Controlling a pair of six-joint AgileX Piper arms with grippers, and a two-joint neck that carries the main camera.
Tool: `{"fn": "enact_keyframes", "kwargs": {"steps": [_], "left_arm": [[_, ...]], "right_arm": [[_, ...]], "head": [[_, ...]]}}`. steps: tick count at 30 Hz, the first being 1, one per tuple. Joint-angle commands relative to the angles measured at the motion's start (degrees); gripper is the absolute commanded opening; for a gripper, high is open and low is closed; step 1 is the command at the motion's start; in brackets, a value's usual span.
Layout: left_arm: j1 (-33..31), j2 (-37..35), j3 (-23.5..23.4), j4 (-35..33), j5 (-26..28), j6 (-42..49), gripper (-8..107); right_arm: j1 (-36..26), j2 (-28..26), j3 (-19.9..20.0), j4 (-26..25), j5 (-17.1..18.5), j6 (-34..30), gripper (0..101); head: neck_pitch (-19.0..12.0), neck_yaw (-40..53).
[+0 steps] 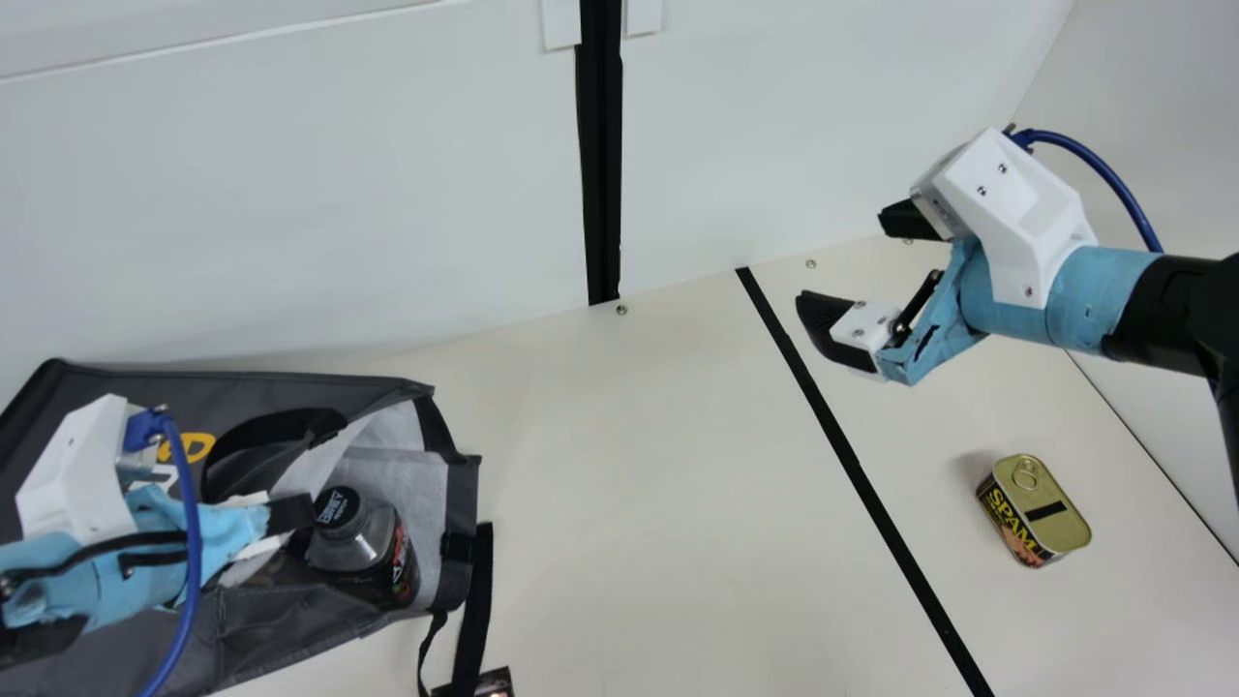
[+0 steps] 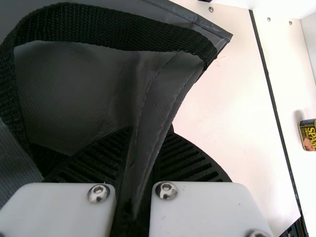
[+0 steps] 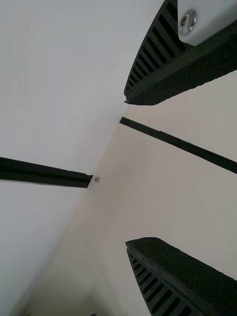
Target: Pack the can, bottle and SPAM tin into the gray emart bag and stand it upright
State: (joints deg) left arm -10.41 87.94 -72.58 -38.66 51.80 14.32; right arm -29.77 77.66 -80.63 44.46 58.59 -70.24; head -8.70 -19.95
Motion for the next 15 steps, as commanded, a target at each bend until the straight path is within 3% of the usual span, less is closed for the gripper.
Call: {"fn": "enact_keyframes", "kwargs": {"steps": [1,15], "left_arm": [[0.0,0.0,0.0,0.0,0.0,0.0,-8],[0.0,0.0,0.0,0.0,0.0,0.0,-8]], "right_arm": [[0.41,-0.7,0.03,-3.54,-1.24,2.86,95],[5.92,-7.63,2.51,-24.17,-5.46,23.94,95]], "head": [[-1.3,-0.05],[-1.3,-0.05]]}}
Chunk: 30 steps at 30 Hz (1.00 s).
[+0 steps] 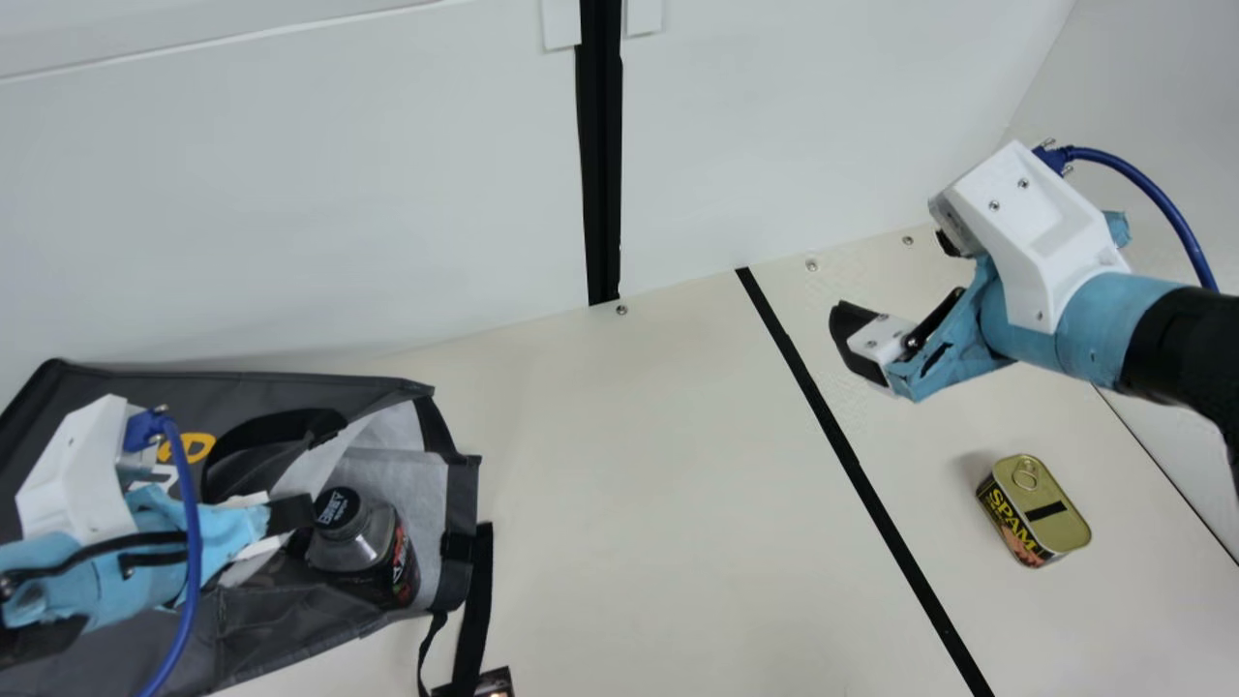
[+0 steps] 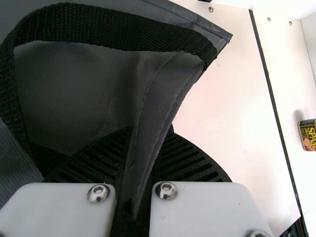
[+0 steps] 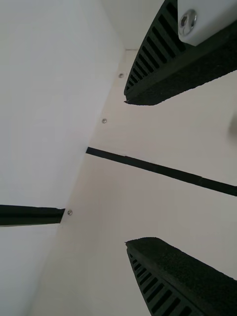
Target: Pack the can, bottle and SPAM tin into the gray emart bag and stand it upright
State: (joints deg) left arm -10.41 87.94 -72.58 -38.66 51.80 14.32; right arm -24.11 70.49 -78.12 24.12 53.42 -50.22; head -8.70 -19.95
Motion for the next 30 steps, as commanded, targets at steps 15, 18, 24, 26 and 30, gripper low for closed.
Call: {"fn": "enact_keyframes", "kwargs": {"steps": [15,18,24,26,30], "left_arm": [[0.0,0.0,0.0,0.0,0.0,0.0,-8],[0.0,0.0,0.0,0.0,0.0,0.0,-8],[0.0,0.0,0.0,0.0,0.0,0.0,-8],[0.0,0.0,0.0,0.0,0.0,0.0,-8],[0.0,0.0,0.0,0.0,0.0,0.0,-8]], "right_arm": [[4.59,-6.13,-0.15,-22.36,4.69,23.09,95],[5.25,-7.06,-0.12,-25.11,6.34,26.15,95],[6.68,-8.96,0.34,-29.7,9.68,31.43,95],[7.21,-9.62,0.59,-30.93,10.74,32.78,95],[8.29,-10.91,1.13,-33.0,12.81,35.03,95]], "head": [[-1.3,-0.05],[-1.3,-0.05],[-1.3,-0.05],[-1.3,-0.05],[-1.3,-0.05]]}}
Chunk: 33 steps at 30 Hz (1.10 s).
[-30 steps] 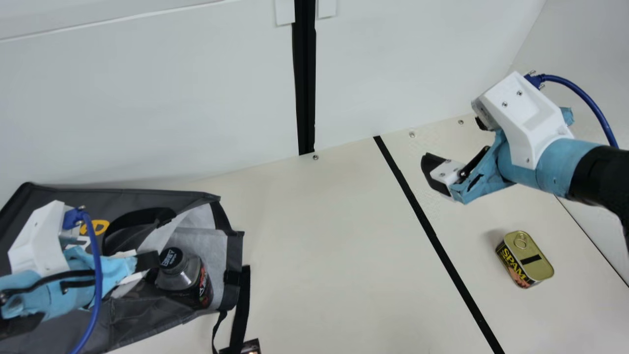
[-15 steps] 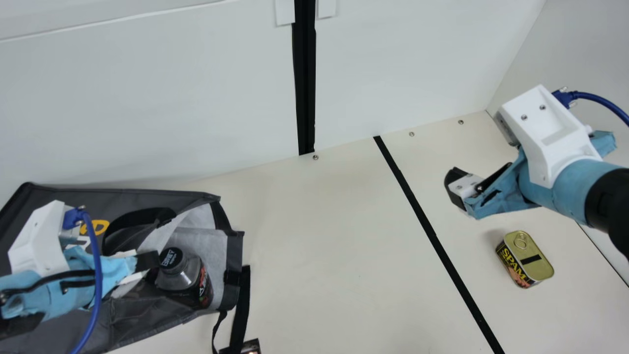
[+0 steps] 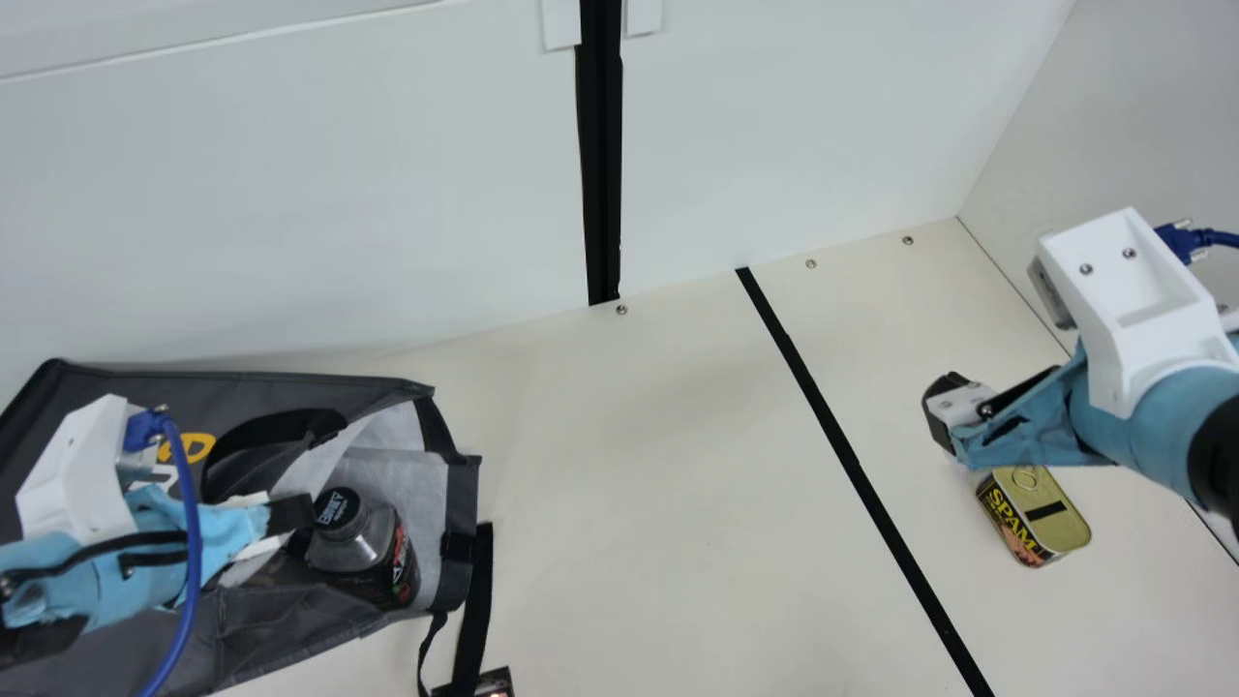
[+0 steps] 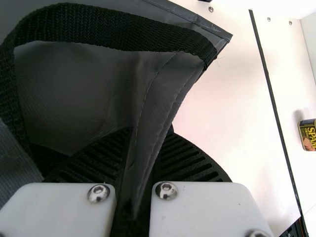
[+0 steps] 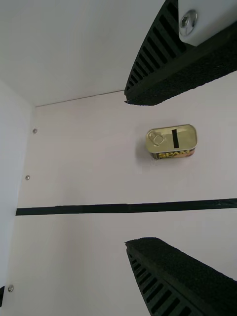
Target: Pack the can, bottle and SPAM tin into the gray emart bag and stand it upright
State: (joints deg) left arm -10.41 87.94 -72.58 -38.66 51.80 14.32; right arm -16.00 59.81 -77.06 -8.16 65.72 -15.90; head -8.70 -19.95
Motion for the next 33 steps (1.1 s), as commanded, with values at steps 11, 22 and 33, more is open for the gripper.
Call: {"fn": "enact_keyframes", "kwargs": {"steps": [11,22,33], "left_arm": [[0.0,0.0,0.0,0.0,0.0,0.0,-8],[0.0,0.0,0.0,0.0,0.0,0.0,-8],[0.0,0.0,0.0,0.0,0.0,0.0,-8]], "right_arm": [[2.1,-2.73,1.68,-3.89,4.18,4.29,95],[-1.75,-5.31,5.71,-1.71,4.18,2.54,95],[-6.31,-6.96,8.1,0.44,4.18,-0.9,95]], "head": [[-1.3,-0.05],[-1.3,-0.05],[-1.3,-0.05]]}}
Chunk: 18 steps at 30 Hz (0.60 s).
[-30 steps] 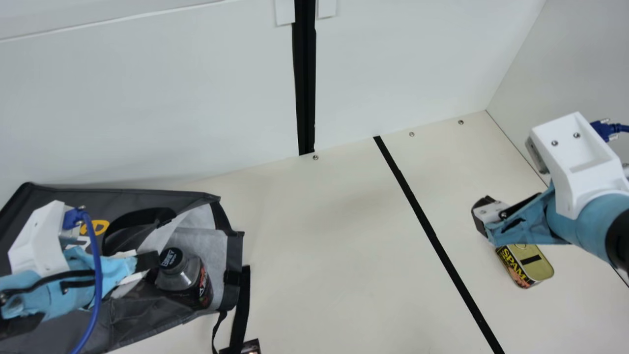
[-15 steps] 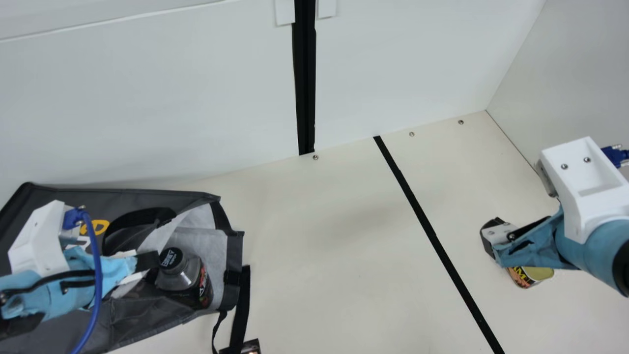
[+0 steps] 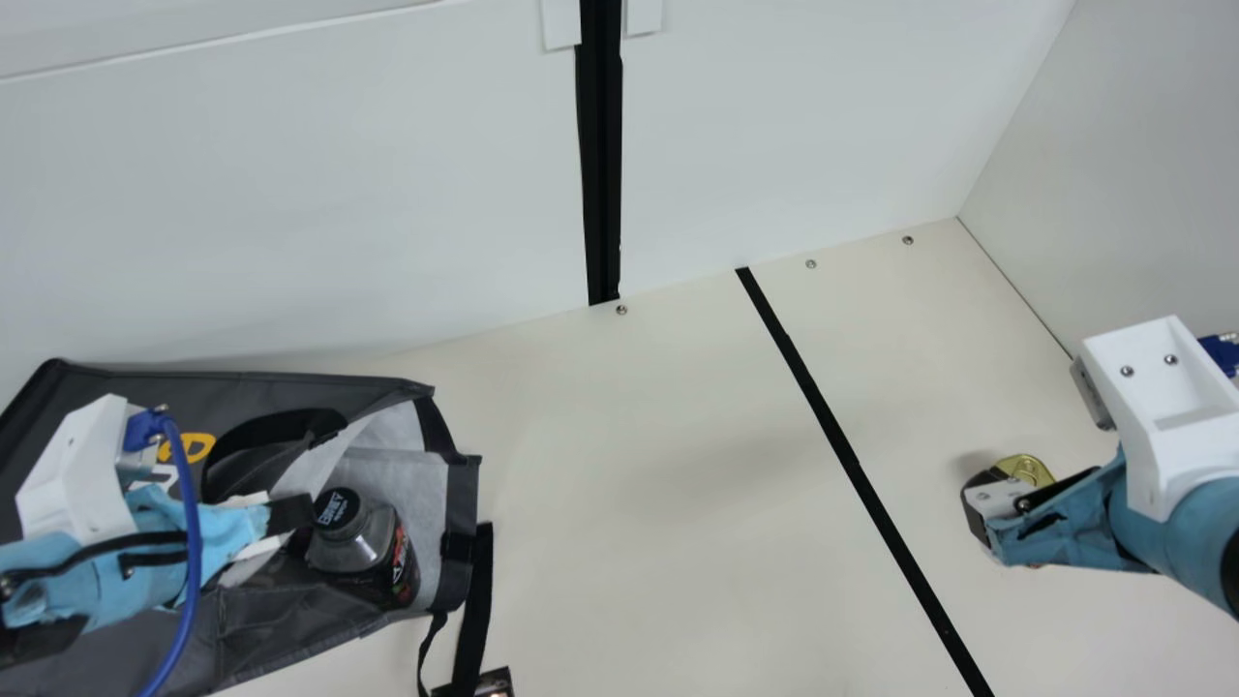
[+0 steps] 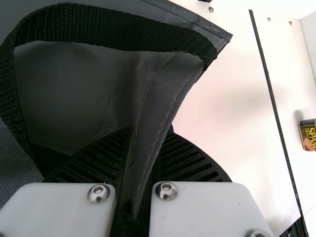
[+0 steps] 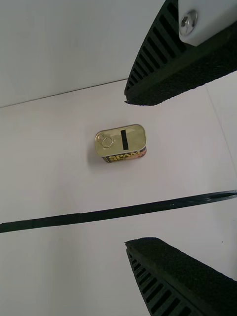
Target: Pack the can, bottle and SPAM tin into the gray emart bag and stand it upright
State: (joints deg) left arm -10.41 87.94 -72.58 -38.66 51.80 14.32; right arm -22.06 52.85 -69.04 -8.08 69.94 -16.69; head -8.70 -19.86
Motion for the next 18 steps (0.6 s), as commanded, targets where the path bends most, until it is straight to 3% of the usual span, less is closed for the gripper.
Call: {"fn": "enact_keyframes", "kwargs": {"steps": [1,18], "left_arm": [[0.0,0.0,0.0,0.0,0.0,0.0,-8],[0.0,0.0,0.0,0.0,0.0,0.0,-8]], "right_arm": [[-0.6,-0.07,0.18,0.54,-0.04,-0.38,95],[-4.43,-0.79,0.83,2.87,-0.04,-3.5,95]], "head": [[-1.3,-0.14],[-1.3,-0.14]]}}
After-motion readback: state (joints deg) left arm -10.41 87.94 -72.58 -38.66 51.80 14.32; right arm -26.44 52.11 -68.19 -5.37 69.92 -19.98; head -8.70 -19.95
